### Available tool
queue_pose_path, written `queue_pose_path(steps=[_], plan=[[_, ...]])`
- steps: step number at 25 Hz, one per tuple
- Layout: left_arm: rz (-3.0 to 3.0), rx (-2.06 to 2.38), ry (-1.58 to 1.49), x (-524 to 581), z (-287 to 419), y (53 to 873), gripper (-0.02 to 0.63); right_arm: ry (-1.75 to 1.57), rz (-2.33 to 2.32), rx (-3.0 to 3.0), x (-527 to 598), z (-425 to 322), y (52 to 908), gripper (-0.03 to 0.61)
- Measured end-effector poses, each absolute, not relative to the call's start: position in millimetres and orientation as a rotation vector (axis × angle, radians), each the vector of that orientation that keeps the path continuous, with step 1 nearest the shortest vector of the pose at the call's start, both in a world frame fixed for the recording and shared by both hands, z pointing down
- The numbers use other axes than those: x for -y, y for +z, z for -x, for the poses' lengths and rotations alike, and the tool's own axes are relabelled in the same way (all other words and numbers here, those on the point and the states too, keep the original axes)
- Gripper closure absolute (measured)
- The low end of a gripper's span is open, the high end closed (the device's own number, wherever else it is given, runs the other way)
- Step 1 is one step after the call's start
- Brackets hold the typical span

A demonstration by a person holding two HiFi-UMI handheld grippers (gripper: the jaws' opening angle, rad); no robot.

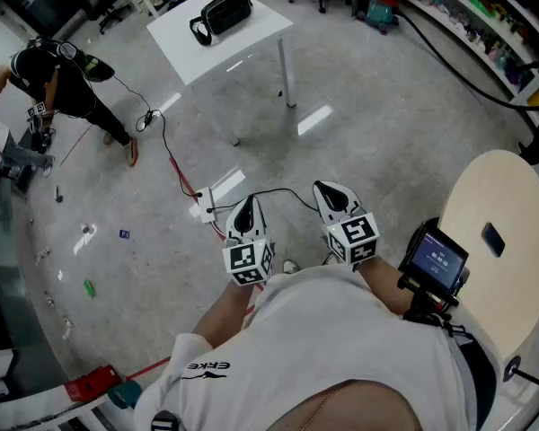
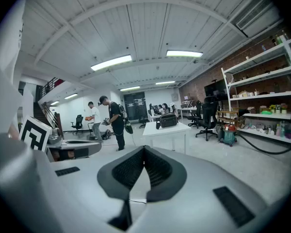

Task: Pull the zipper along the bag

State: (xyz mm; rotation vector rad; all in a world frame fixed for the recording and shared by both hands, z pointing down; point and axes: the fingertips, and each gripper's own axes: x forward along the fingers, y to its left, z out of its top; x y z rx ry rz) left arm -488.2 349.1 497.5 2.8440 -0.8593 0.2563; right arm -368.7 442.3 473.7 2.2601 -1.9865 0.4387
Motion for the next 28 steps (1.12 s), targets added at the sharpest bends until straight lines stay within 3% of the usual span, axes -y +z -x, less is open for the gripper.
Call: queue_pose_path(steps=[21, 28], plan=[[-2.864, 0.815, 0.282, -358, 473, 512, 0.609, 0.456, -2.315, 1.968, -453, 357, 488, 0.574], [-2.894, 0.737, 0.299, -387, 416, 495, 0.610, 0.478, -2.382, 1.906, -489, 307, 476, 0.574]])
